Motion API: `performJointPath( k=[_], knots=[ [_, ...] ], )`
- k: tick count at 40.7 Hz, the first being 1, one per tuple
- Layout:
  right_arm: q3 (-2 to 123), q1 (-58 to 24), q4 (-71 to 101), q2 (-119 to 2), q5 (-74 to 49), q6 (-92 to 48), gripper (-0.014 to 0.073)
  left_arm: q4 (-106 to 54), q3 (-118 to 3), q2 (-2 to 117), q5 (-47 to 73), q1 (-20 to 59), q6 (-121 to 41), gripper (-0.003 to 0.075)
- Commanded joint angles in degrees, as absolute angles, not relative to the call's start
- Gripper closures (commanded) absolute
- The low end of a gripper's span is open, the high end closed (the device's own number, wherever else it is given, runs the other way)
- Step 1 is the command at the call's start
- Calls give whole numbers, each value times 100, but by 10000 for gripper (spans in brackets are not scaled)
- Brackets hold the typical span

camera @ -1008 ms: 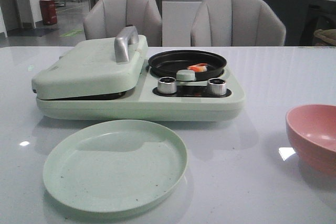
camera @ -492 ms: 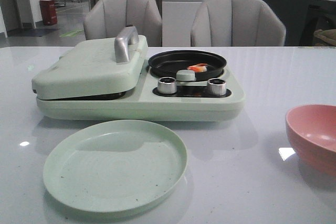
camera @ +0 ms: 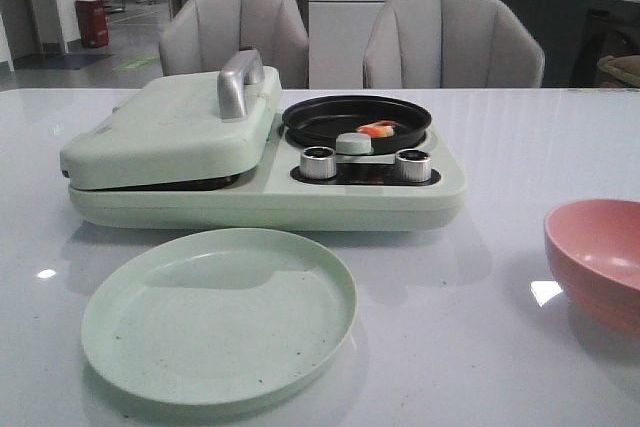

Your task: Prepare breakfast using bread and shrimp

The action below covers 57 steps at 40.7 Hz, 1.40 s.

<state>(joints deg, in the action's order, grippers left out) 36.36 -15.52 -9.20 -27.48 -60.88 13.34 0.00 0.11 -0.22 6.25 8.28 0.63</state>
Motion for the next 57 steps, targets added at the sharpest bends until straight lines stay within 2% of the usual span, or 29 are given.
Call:
performJointPath(
  k=[1, 22, 30, 41, 49, 57],
  knots=[
    [3781, -1556, -1045, -2787, -5794, 1287, 559, 0, 183, -126, 100, 806, 121, 619],
    [3758, -1556, -1045, -2787, -5774, 1287, 559, 0, 183, -126, 100, 806, 121, 619],
    [3258, -1510, -1166, -2260, -5626, 1287, 559, 0, 183, -115, 100, 806, 121, 619],
    [2103, -752, -877, -1280, -3248, 602, 554, 0, 183, -115, 100, 806, 121, 619],
    [1080, -216, -311, -557, -2403, 492, 554, 0, 183, -115, 100, 806, 121, 619],
    [141, -128, -363, 57, -957, 492, 558, 0, 183, -115, 100, 806, 121, 619]
  ],
)
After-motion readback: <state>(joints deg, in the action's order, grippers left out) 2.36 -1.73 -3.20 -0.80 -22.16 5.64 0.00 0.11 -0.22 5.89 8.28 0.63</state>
